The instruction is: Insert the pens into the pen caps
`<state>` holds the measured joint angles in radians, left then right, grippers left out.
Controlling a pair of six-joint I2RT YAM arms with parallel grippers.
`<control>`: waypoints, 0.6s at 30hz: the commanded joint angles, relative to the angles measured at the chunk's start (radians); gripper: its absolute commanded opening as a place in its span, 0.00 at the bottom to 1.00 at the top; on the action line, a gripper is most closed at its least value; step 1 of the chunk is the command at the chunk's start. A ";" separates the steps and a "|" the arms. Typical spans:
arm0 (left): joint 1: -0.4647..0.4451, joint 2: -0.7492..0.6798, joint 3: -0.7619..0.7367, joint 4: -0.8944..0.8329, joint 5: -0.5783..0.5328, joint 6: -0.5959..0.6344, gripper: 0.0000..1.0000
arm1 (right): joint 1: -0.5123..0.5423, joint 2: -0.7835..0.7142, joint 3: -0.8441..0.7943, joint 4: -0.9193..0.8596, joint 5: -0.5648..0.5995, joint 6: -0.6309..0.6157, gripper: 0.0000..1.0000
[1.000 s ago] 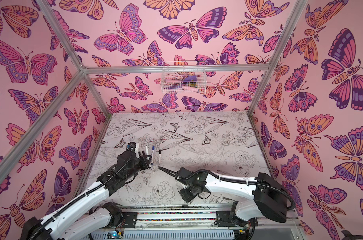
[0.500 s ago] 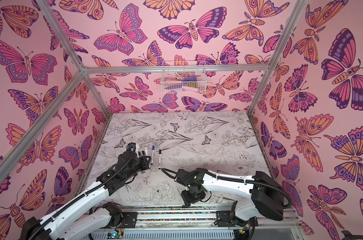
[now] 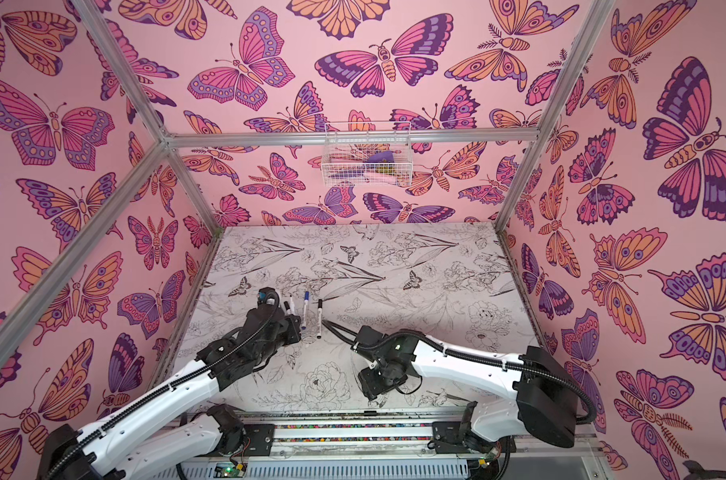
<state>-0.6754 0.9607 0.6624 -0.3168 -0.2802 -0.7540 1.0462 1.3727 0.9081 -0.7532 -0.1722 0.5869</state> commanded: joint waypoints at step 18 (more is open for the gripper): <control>-0.006 -0.011 0.085 -0.106 -0.085 -0.036 0.00 | -0.022 -0.024 0.051 0.079 0.062 0.024 0.60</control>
<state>-0.6754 1.0050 0.7536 -0.3397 -0.3367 -0.7757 0.9546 1.4014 0.9890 -0.6987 -0.1848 0.5209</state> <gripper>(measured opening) 0.144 0.598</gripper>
